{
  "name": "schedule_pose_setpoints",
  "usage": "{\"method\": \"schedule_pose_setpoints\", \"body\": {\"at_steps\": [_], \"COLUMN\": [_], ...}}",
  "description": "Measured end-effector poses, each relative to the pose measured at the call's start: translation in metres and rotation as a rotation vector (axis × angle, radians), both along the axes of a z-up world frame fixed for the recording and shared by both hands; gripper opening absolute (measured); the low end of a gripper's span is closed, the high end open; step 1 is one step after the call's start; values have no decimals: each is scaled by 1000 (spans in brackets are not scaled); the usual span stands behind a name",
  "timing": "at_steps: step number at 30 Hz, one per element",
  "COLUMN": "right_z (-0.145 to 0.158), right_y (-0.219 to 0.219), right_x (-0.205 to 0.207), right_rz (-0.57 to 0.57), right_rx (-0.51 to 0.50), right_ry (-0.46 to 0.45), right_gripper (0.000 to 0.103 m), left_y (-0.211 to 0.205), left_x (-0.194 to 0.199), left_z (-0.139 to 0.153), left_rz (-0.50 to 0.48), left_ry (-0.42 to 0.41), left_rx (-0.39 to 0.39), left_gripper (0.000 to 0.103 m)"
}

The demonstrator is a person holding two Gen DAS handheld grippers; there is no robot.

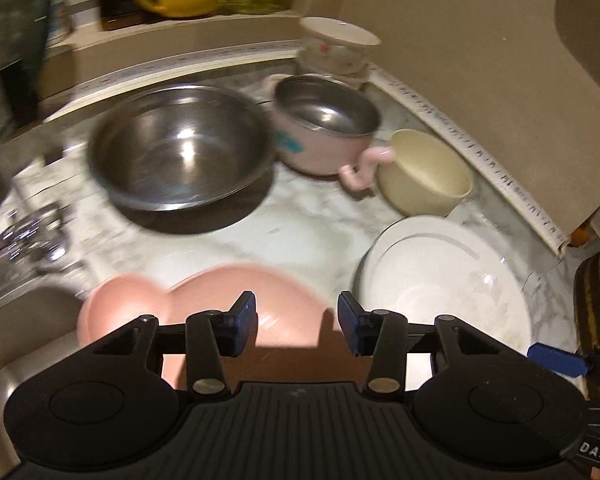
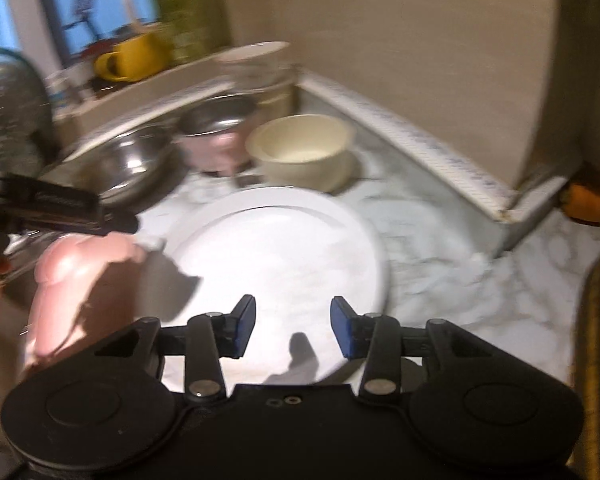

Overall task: Organize plates and bowls
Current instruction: 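Move both grippers down toward the pink bear-shaped plate's rim, then close both grippers on the rim of the pink bear-shaped plate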

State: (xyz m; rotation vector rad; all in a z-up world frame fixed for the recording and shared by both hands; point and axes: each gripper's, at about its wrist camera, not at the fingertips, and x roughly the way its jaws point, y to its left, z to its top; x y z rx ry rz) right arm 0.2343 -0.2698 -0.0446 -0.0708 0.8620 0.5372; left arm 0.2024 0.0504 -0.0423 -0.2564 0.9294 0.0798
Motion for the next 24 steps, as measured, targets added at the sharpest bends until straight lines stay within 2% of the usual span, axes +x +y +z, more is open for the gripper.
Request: {"method": "schedule_pose_setpoints", "body": {"at_steps": [4, 5, 8, 12, 15, 22, 24], "right_z": [2, 1, -4, -15, -16, -19, -24], "right_y": [22, 28, 42, 60, 71, 85, 87], "right_x": [-21, -25, -32, -39, -48, -57, -56], "right_rz": [79, 96, 123, 140, 151, 171, 166], "right_rx": [32, 37, 45, 50, 39, 51, 44], "right_ry": [24, 32, 74, 141, 113, 151, 175], "right_gripper": [69, 68, 68, 66, 66, 57, 55], "left_y": [23, 30, 53, 72, 77, 78, 78], "left_x": [-30, -36, -51, -62, -62, -61, -59], "left_z": [-3, -4, -10, -23, -33, -44, -47], "left_rz": [45, 61, 129, 162, 180, 172, 168], "left_ry": [11, 13, 24, 28, 47, 54, 60], "left_rx": [22, 16, -24, -71, -102, -106, -112], "left_gripper": [45, 48, 71, 71, 71, 70, 65]}}
